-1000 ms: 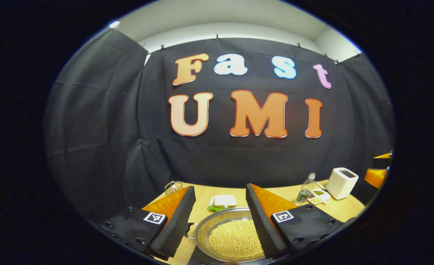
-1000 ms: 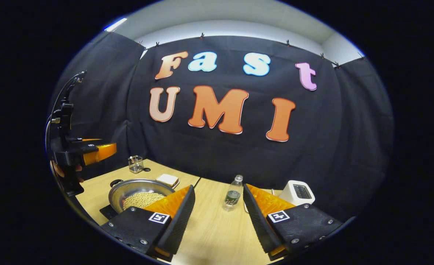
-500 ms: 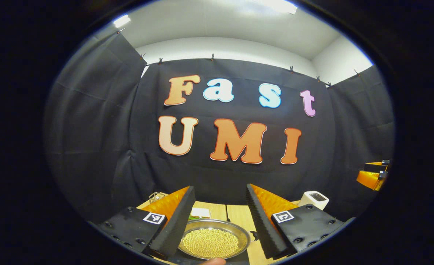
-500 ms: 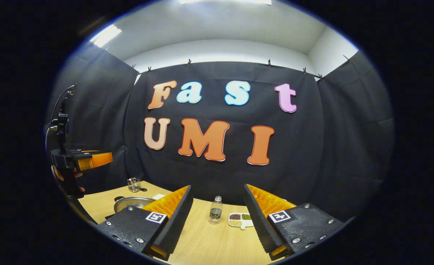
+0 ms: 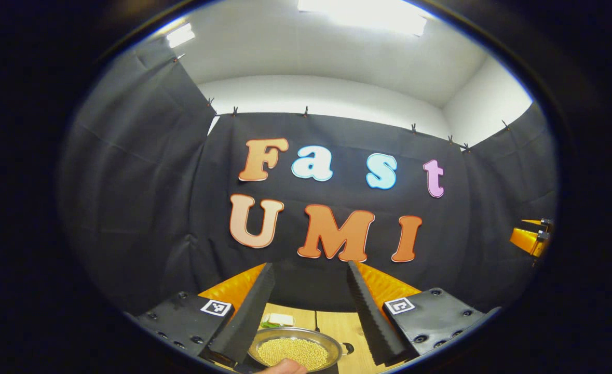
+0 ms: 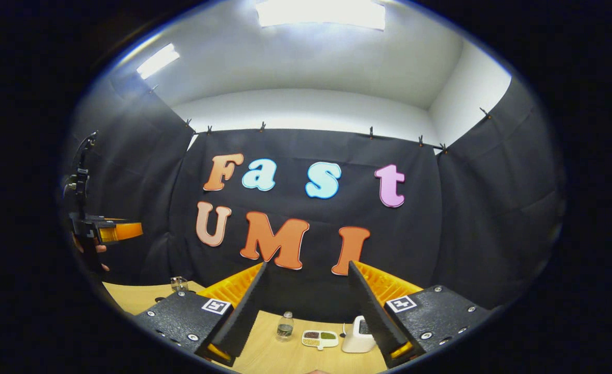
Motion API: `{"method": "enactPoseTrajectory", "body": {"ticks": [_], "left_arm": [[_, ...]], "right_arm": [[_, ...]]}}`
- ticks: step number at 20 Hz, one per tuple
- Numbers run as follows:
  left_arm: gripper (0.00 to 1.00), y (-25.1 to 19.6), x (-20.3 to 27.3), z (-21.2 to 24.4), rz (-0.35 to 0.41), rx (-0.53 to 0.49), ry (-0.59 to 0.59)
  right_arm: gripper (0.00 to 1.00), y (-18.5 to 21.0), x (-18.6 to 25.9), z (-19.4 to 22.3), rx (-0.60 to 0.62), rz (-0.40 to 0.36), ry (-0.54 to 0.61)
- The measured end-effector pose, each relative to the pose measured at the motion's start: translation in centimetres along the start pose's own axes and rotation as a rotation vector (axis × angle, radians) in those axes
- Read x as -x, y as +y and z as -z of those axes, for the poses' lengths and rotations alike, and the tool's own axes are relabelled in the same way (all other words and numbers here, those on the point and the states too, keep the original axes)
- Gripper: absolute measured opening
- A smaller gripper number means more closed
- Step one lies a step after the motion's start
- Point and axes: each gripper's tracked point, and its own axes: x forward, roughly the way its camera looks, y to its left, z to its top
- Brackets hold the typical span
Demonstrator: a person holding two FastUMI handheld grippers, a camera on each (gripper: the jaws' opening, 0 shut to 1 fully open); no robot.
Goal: First push the handle of the pot to place it horizontally, then grasp the pot with both hands and set it on the induction cooktop.
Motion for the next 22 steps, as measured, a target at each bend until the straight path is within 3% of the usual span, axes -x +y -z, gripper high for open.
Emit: {"method": "enactPoseTrajectory", "body": {"ticks": [5, 12, 14, 15, 17, 21, 22], "left_arm": [[0.95, -0.5, 2.3, -3.2, -0.038, -0.048, -0.067], [0.96, -1.8, 2.5, -3.9, -0.017, -0.071, -0.079], [0.89, -1.7, 2.2, -3.8, -0.026, -0.067, -0.073], [0.96, -2.2, 2.1, -3.4, -0.01, -0.053, -0.064], [0.96, -2.5, 2.1, -3.2, 0.005, -0.047, -0.06], [0.95, -1.7, 1.9, -3.5, -0.013, -0.056, -0.075], [0.89, -1.3, 1.7, -3.9, -0.025, -0.059, -0.087]], "right_arm": [[0.95, -0.4, 0.6, -0.7, -0.008, -0.007, -0.037], [0.97, 0.6, -0.3, -0.3, -0.051, -0.073, -0.013], [0.95, 0.7, -0.4, -0.5, -0.048, -0.078, -0.021], [0.95, 1.2, -0.4, -0.6, -0.055, -0.092, -0.026], [0.97, 1.6, -0.4, -0.8, -0.066, -0.107, -0.031], [0.95, 1.9, -0.6, -1.2, -0.052, -0.114, -0.048], [0.95, 2.0, -0.6, -1.5, -0.046, -0.115, -0.055]]}}
